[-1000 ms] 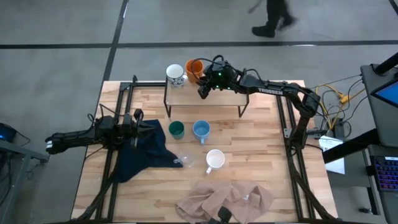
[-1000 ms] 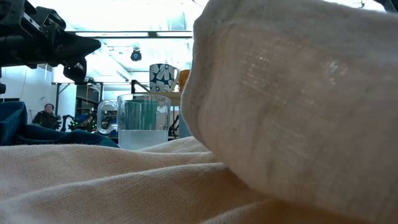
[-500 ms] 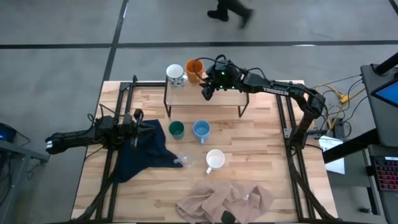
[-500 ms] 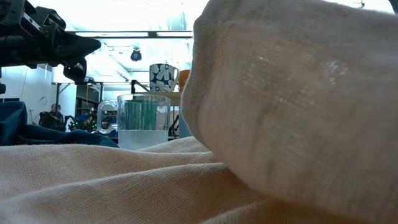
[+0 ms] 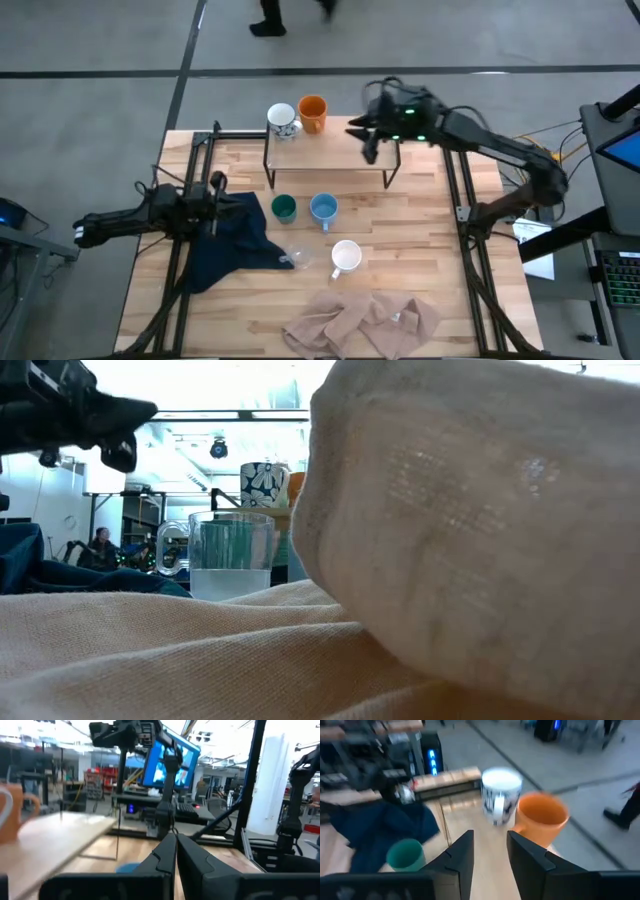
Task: Stack small to large cups/mugs on shelf
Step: Put the white mug on the shelf
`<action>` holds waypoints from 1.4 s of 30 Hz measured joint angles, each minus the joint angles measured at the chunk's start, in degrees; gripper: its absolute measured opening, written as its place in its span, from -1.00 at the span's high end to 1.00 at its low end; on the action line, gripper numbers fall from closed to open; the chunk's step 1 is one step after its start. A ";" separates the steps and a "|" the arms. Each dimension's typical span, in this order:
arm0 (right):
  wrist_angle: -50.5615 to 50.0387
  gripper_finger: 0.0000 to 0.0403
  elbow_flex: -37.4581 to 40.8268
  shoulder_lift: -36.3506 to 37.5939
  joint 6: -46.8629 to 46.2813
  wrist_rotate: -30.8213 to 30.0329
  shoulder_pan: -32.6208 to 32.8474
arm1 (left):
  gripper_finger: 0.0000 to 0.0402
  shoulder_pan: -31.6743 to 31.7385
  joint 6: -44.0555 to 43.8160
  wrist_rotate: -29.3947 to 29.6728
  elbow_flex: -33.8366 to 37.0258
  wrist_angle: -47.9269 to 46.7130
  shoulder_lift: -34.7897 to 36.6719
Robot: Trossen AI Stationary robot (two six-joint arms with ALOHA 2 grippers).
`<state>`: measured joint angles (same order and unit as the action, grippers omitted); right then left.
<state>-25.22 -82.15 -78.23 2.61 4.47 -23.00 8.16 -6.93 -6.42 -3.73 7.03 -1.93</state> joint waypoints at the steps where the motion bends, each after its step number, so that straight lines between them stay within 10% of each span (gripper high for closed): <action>1: -0.01 0.48 0.03 1.83 0.11 0.00 0.10 | 1.00 0.00 0.68 0.00 -0.46 -0.03 0.00; 21: 6.13 0.51 23.98 26.79 -5.91 0.48 5.91 | 1.00 0.00 6.42 0.33 -10.30 -10.71 0.42; 42: 20.85 0.48 46.09 32.40 -16.86 0.46 18.45 | 1.00 0.00 6.13 0.26 -10.38 -12.41 0.46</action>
<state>-4.37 -36.05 -45.83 -14.25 4.93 -4.55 8.16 -0.80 -6.15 -14.11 -5.39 -1.48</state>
